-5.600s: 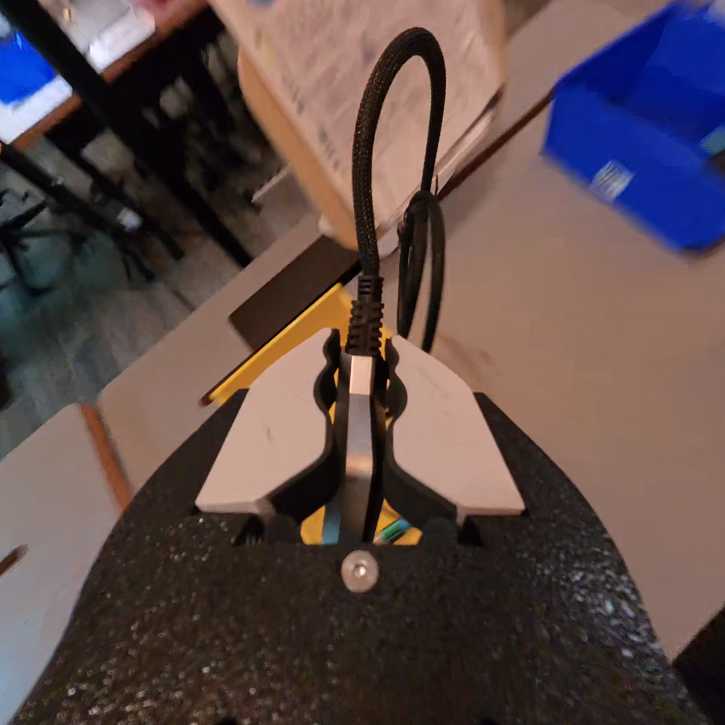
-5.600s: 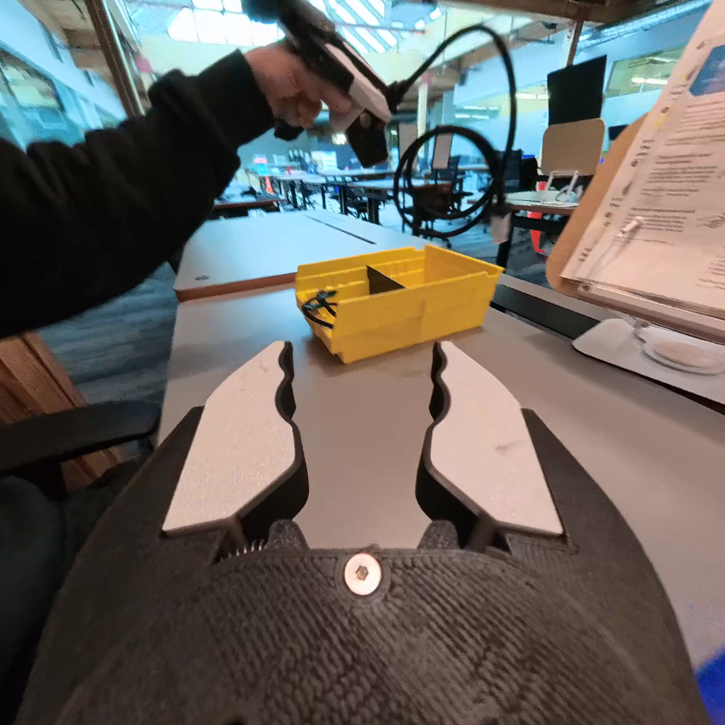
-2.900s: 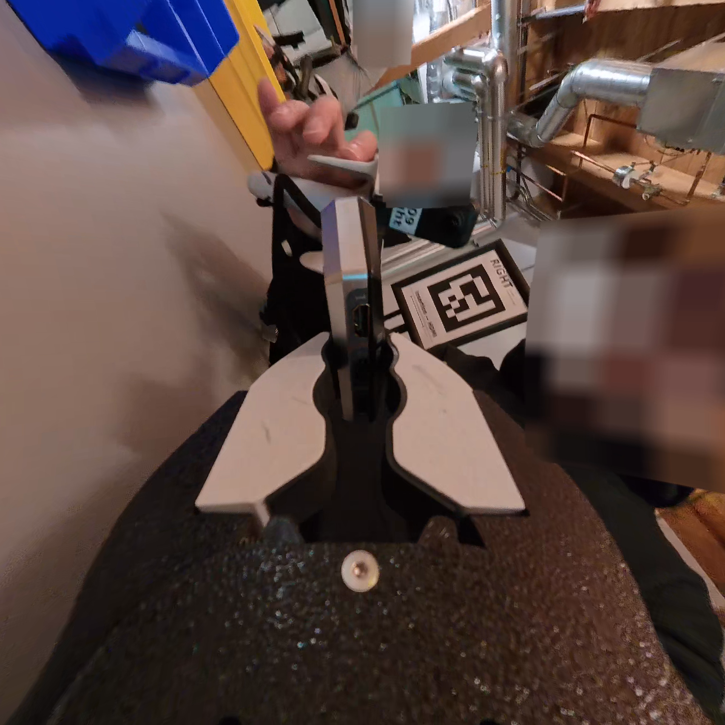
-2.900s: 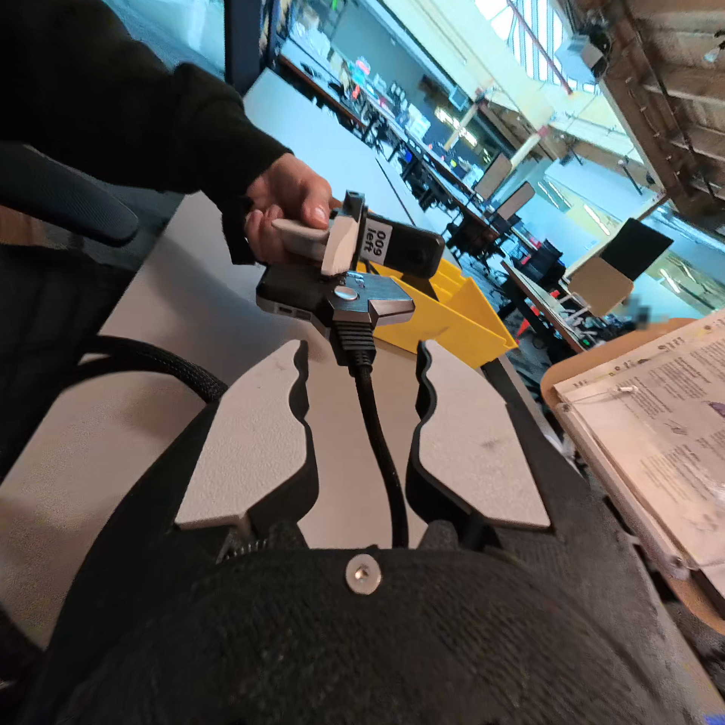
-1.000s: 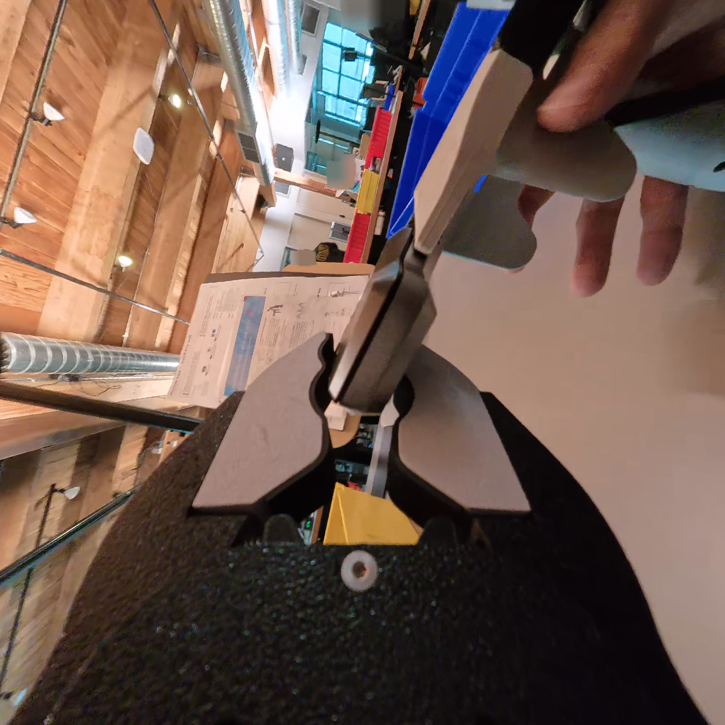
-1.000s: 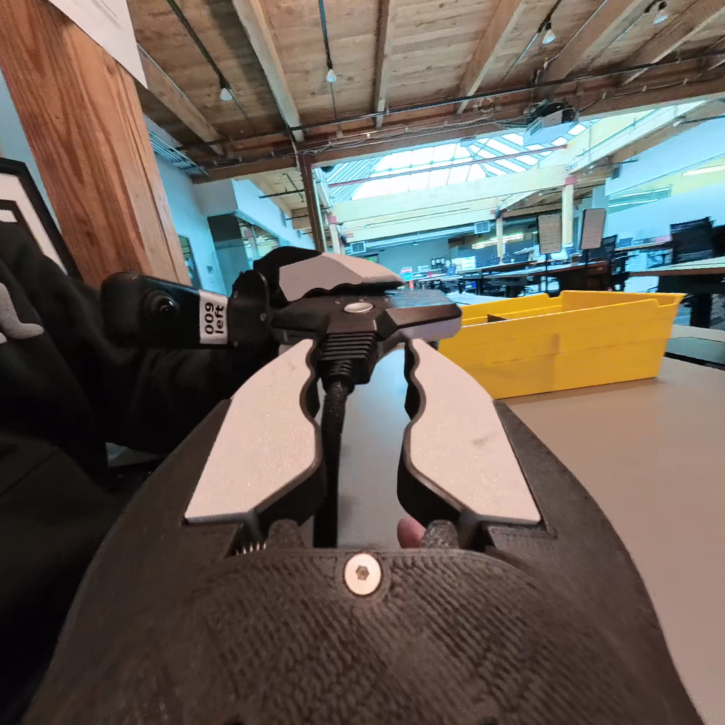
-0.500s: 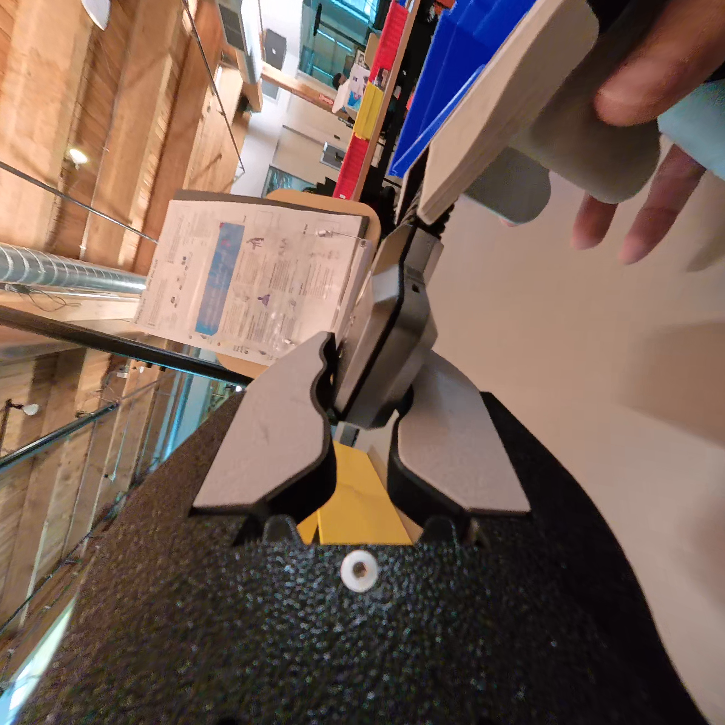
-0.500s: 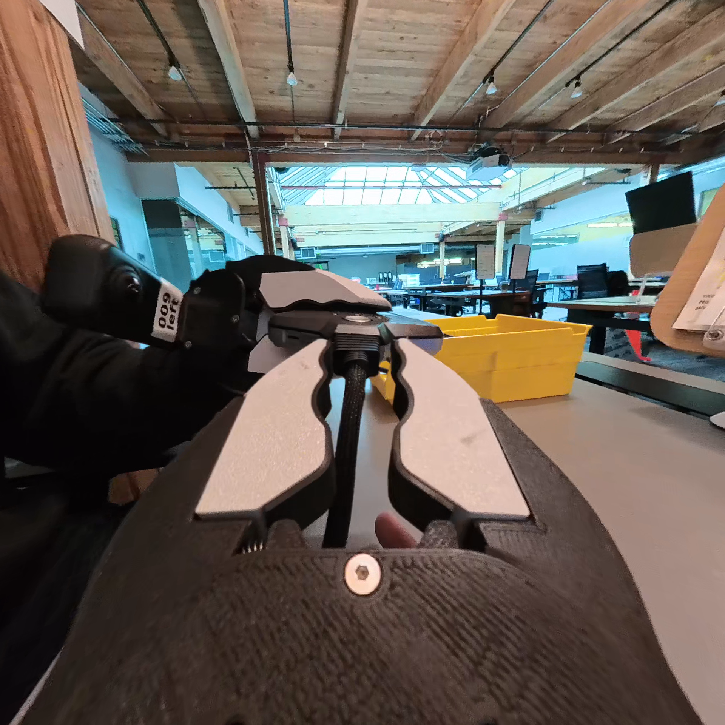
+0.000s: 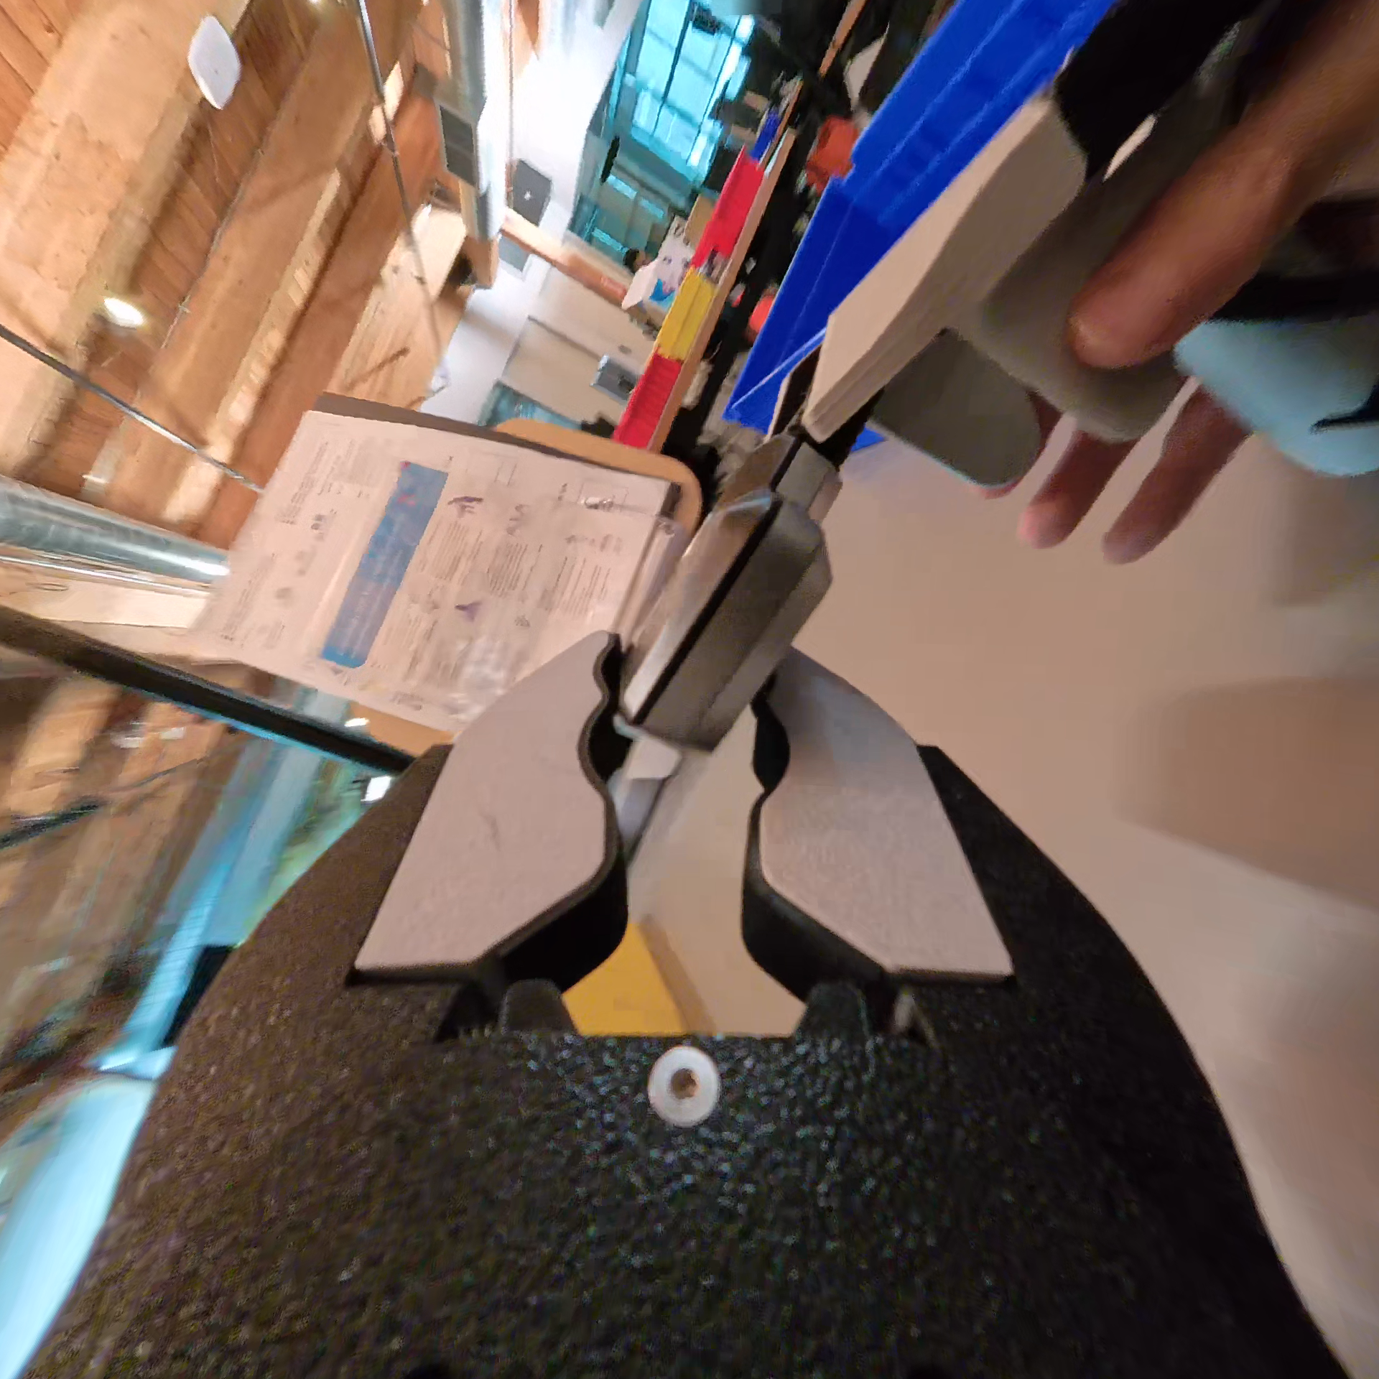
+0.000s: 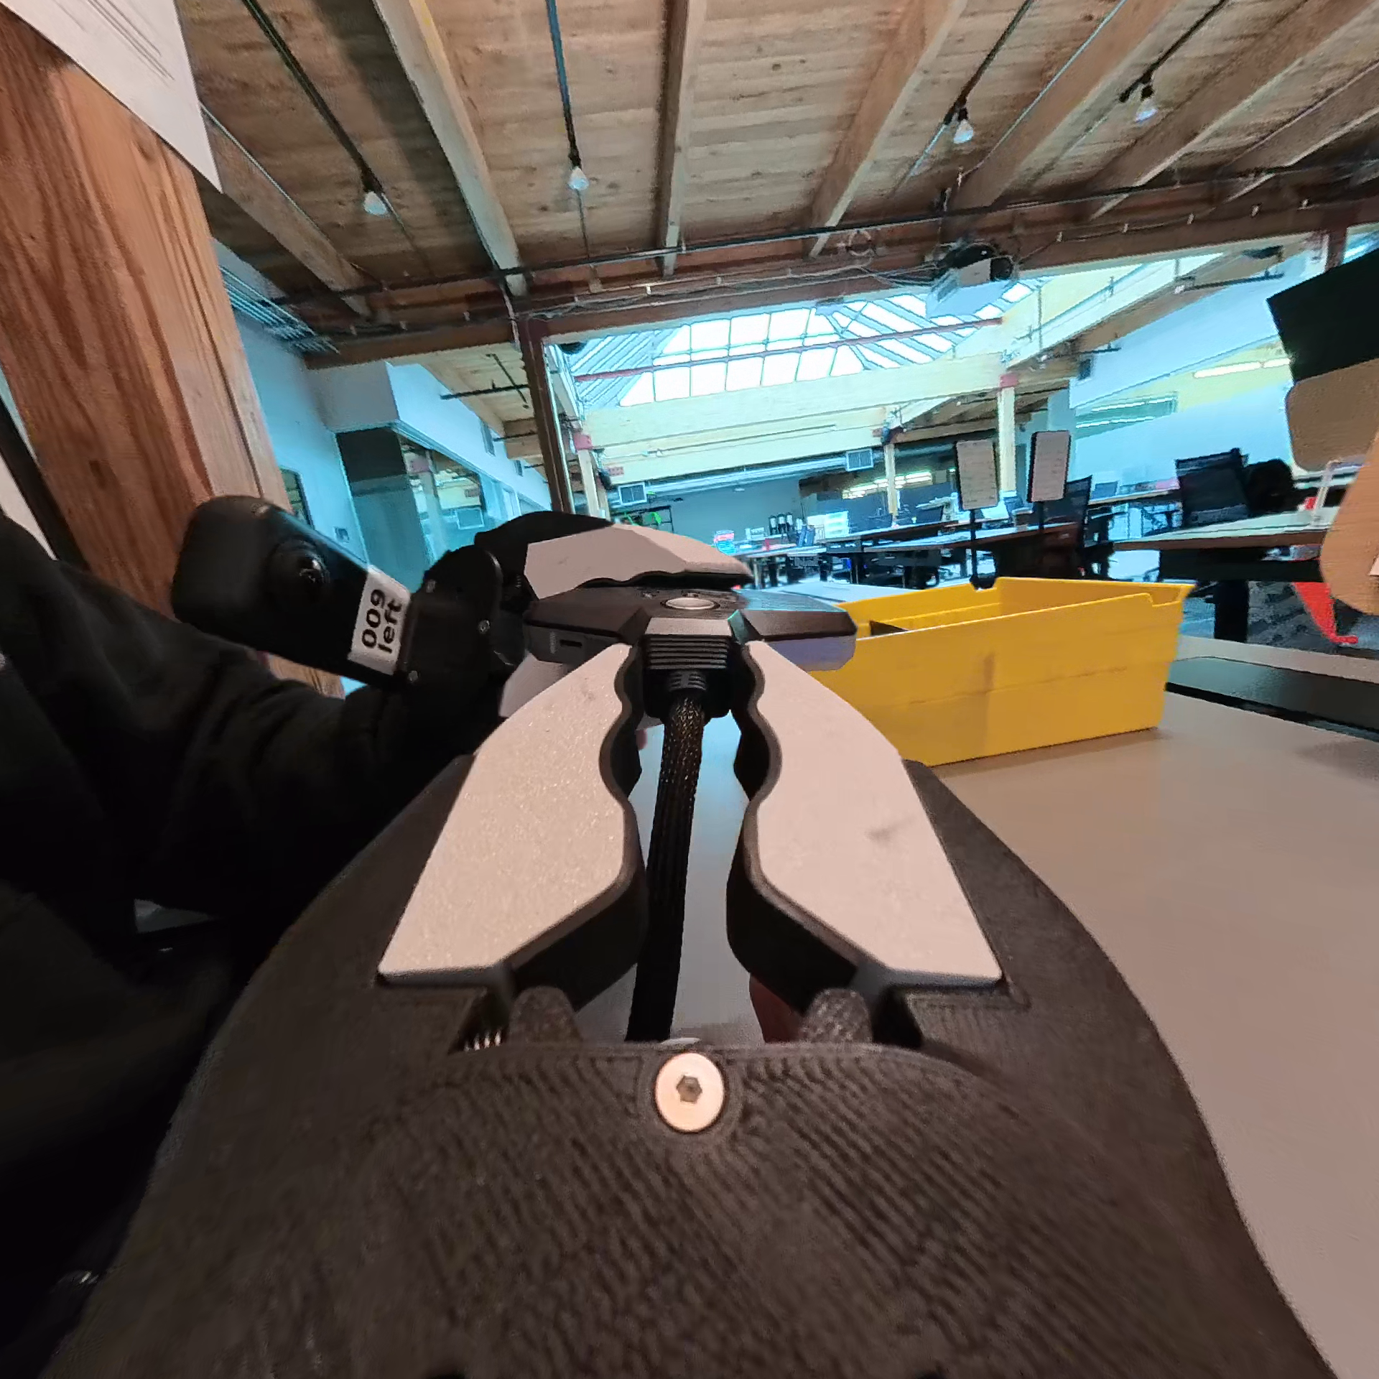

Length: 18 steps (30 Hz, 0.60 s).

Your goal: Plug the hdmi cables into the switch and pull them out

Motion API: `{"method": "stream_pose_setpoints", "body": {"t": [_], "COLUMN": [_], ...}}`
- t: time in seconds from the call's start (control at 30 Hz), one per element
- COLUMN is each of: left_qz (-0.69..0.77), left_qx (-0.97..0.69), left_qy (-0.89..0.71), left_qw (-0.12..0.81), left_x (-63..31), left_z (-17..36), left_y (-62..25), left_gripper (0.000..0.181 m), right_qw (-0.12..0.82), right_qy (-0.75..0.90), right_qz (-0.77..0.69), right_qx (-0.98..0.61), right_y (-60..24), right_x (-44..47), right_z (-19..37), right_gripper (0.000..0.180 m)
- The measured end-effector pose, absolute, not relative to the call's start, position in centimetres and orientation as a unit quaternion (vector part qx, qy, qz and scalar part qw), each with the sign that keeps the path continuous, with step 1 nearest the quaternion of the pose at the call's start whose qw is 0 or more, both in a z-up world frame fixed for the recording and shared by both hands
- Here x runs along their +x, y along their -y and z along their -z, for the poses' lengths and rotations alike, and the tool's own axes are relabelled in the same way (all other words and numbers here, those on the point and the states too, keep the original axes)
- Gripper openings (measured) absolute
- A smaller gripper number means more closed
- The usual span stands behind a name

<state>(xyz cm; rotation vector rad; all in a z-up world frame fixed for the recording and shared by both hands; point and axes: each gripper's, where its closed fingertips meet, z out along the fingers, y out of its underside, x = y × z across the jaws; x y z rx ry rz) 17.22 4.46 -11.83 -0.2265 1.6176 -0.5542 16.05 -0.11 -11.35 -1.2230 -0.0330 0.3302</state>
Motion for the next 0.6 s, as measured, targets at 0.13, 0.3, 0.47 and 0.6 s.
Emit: {"method": "stream_pose_setpoints", "body": {"t": [0.13,0.3,0.47,0.6], "left_qz": [0.415,0.601,0.638,0.575], "left_qx": [-0.188,-0.331,-0.330,-0.386], "left_qy": [-0.729,-0.704,-0.689,-0.684], "left_qw": [0.511,0.184,0.098,0.228], "left_x": [16.0,13.3,10.8,12.0], "left_z": [13.0,14.2,13.3,11.2], "left_y": [-4.1,-4.2,-4.1,-10.8], "left_gripper": [0.054,0.077,0.081,0.056], "right_qw": [0.811,0.805,0.800,0.801], "right_qy": [0.026,0.063,0.066,0.044], "right_qz": [-0.138,-0.128,-0.118,-0.111], "right_qx": [-0.567,-0.576,-0.585,-0.586], "right_y": [1.1,1.3,1.2,1.5], "right_x": [16.5,15.9,16.0,16.9], "right_z": [11.2,11.7,12.1,12.3], "right_gripper": [0.023,0.023,0.023,0.023]}}
